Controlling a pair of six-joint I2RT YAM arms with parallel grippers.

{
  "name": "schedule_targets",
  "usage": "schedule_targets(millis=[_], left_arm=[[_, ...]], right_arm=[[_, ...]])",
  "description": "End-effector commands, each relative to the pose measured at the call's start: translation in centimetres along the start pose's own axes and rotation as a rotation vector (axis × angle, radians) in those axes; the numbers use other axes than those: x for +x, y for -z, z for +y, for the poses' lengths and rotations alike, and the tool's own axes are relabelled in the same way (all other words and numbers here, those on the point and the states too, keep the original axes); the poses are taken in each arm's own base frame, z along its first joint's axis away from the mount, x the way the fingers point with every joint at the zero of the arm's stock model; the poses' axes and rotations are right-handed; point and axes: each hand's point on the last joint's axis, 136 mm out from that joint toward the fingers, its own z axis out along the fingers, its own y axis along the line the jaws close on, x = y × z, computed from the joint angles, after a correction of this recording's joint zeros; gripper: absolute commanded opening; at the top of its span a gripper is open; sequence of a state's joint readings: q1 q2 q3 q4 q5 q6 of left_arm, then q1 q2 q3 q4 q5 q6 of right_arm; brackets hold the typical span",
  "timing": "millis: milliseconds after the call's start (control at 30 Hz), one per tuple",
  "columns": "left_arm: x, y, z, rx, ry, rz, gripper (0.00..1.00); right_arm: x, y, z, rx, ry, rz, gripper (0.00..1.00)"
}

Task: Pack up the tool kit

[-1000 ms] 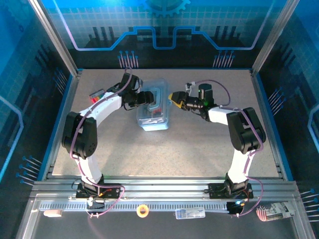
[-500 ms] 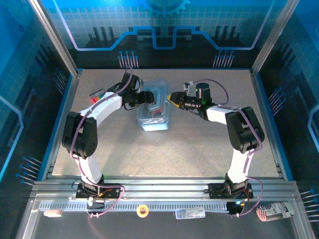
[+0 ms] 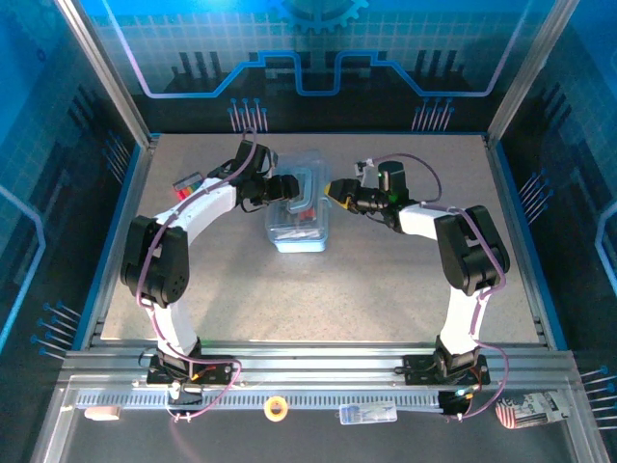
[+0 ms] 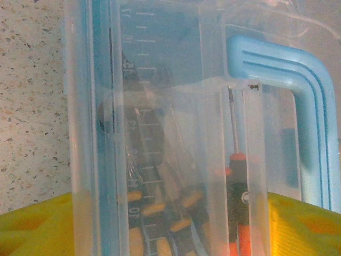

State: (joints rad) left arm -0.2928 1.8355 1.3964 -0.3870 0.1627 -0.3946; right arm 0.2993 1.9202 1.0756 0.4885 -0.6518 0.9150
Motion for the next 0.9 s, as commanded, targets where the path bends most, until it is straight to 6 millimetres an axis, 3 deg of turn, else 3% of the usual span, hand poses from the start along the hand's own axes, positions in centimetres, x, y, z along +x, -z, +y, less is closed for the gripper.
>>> schedule_targets(millis=[0,467,867], left_arm=[[8.0,-3.7,4.9,-0.141,0.086,0.273,0.64],[8.7,-3.6,7.1,-0.366,0.009,0.299,0.58],[9.5,-4.0,8.6,-0.444,0.002,0.329,0.49]], right_arm=[[1.7,-0.7,-1.8,0.039,-0.025,0.05,0.54],[1.7,-0.5,-3.1,0.02,-0.064,0.03,0.54],[1.8,-0.3,-3.8,0.014,-0.082,0.026,0.47]])
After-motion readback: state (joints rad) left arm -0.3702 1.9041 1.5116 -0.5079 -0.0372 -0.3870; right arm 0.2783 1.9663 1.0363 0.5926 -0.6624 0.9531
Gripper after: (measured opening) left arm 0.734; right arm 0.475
